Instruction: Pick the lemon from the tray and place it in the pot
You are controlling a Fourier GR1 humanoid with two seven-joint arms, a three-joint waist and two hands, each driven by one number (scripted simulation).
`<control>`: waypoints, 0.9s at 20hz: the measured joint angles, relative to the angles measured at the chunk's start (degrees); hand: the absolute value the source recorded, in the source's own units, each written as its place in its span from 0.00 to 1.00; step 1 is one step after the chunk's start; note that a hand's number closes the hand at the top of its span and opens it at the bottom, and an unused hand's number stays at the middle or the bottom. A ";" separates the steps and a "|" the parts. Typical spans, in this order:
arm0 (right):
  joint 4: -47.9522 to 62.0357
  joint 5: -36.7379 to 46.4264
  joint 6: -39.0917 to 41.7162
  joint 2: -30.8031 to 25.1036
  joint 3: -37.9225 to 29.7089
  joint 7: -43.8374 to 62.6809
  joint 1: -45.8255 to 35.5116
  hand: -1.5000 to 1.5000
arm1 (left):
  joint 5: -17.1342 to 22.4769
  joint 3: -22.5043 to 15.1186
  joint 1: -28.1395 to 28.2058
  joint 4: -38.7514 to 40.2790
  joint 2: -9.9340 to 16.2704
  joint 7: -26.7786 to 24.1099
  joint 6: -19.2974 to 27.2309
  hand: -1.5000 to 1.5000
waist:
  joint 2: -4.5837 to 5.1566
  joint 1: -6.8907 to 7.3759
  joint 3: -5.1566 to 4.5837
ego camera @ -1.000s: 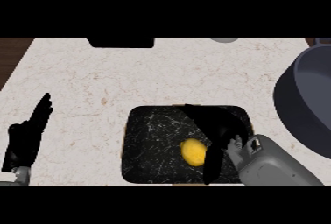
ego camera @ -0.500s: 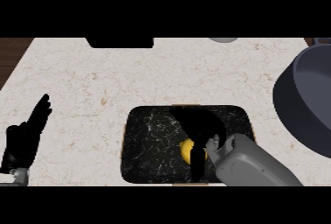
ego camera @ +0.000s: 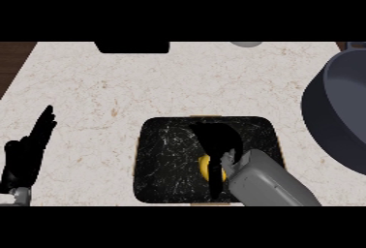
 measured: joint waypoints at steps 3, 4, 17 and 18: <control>1.47 2.93 0.37 0.92 -0.22 -0.93 1.10 0.00 | -0.67 0.62 -0.45 0.29 -0.41 -0.04 -0.73 0.50 | 0.00 -0.03 0.00; 2.39 3.50 0.72 1.49 -0.71 -1.27 0.93 0.00 | -0.75 0.85 -0.07 -0.62 -0.42 0.64 -0.97 0.50 | 0.01 0.01 0.00; 3.94 14.37 3.17 4.36 -1.93 -8.40 5.24 1.00 | -3.81 3.40 1.12 -2.53 -3.33 1.42 -3.47 0.50 | -0.40 -0.08 -0.11; 4.33 15.42 3.05 4.53 -2.13 -9.35 5.24 1.00 | -4.23 3.53 1.48 -3.11 -3.52 1.49 -3.51 0.50 | -0.45 -0.08 -0.13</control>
